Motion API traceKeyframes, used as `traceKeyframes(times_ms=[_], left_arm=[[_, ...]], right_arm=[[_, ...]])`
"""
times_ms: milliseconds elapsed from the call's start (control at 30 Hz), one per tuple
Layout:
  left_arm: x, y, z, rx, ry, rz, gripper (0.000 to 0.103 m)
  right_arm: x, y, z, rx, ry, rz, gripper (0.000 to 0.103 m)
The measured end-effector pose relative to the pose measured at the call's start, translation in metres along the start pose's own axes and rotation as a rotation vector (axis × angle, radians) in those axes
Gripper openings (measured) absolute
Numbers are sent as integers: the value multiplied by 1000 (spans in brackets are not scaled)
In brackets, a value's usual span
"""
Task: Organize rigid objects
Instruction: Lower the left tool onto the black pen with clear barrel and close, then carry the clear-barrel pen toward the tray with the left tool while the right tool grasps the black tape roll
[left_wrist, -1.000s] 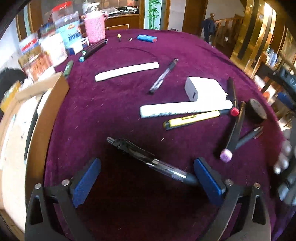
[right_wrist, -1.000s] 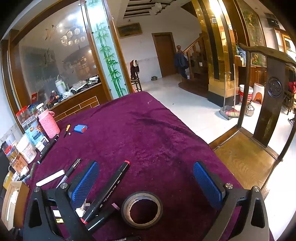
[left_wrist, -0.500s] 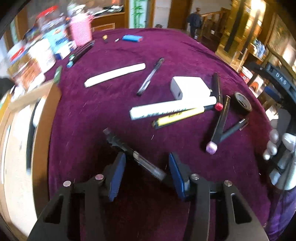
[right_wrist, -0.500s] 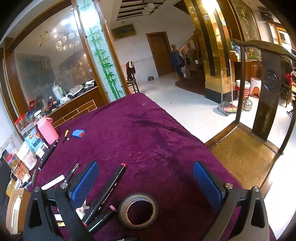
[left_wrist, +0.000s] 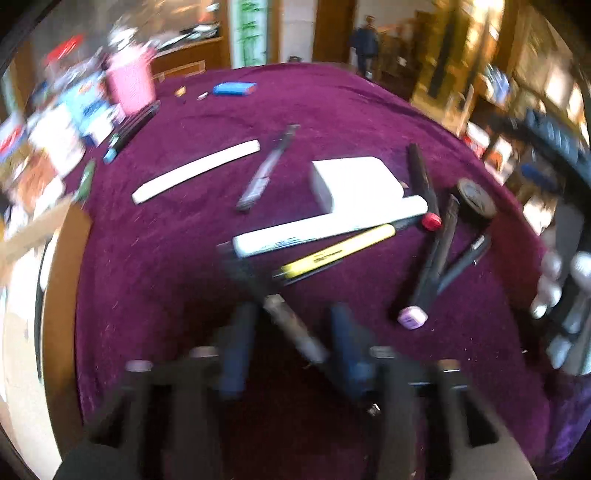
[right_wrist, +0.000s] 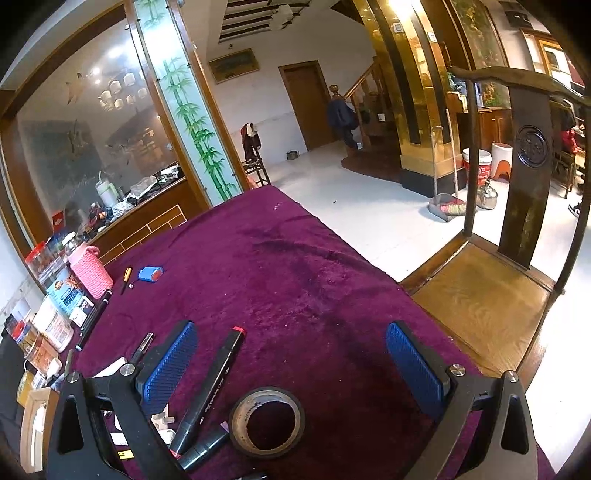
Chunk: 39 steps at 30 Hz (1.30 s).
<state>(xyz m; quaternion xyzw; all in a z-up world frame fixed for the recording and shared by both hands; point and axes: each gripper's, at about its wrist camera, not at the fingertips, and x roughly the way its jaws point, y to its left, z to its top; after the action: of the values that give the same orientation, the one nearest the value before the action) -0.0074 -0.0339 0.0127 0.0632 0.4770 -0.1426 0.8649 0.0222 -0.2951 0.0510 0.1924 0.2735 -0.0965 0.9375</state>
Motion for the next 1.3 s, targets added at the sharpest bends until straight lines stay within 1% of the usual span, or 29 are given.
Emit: traceKeyframes(times_ms=[33,67,100,133,167,233,267,333,367,500,567,633,667,700,800,833,867,933,967,1000,1033,1067,1133,1167,1200,1300], left_arm=[[3,-9,0,30,-25,40,77],[4,-12,0,39,-56,83,81],[4,-12,1,43,-72,86,81],[4,-8,1,26,-68,54,75],[3,-2,0,-2,-63,33,57],[-4,8,-2,-12,-68,26,28],[-10,17,-3,-38,-67,-10,19],[-18,29,-6,-74,-60,-32,12],[-24,37,-8,-92,-69,-38,10],[-43,58,-20,-169,-91,-103,10],[-54,64,-26,-181,-111,-114,10],[-60,67,-31,-187,-118,-126,10],[-61,70,-33,-193,-114,-129,10],[-60,72,-34,-199,-107,-133,10],[-57,78,-37,-198,-89,-146,10],[-57,78,-38,-196,-90,-147,10],[-58,79,-38,-197,-93,-154,10],[-60,80,-39,-206,-104,-173,10],[-62,80,-40,-209,-111,-182,10],[-64,80,-40,-211,-118,-189,10],[-65,80,-41,-215,-125,-196,10],[-67,81,-41,-218,-130,-204,10],[-69,82,-43,-225,-137,-217,10],[-71,84,-45,-229,-141,-221,10],[-73,86,-47,-238,-146,-227,10],[-82,93,-54,-256,-162,-244,10]], right_arm=[[1,-2,0,7,2,0,102],[1,-4,1,16,5,1,102],[2,-8,1,35,9,3,102],[2,-11,2,52,12,2,102],[3,-15,3,71,16,2,102],[6,-26,3,122,29,4,102],[7,-28,3,134,36,7,102],[11,-29,2,147,58,20,102],[12,-28,1,141,66,23,102],[16,-20,-1,98,91,41,102],[21,-19,-5,90,126,42,102],[28,-22,-8,107,176,60,102],[31,-24,-10,120,207,73,98],[35,-25,-13,127,249,75,91],[36,-19,-17,92,306,56,80],[36,-15,-18,65,317,48,77],[37,-9,-21,12,337,23,73],[38,4,-24,-102,352,-35,69],[39,10,-26,-156,358,-60,65],[40,14,-28,-212,367,-99,50],[40,16,-30,-250,367,-131,44],[39,17,-31,-286,362,-143,36],[37,15,-31,-304,362,-129,23],[35,13,-30,-306,361,-117,13],[33,12,-30,-299,356,-105,11],[23,7,-30,-259,325,-65,11]])
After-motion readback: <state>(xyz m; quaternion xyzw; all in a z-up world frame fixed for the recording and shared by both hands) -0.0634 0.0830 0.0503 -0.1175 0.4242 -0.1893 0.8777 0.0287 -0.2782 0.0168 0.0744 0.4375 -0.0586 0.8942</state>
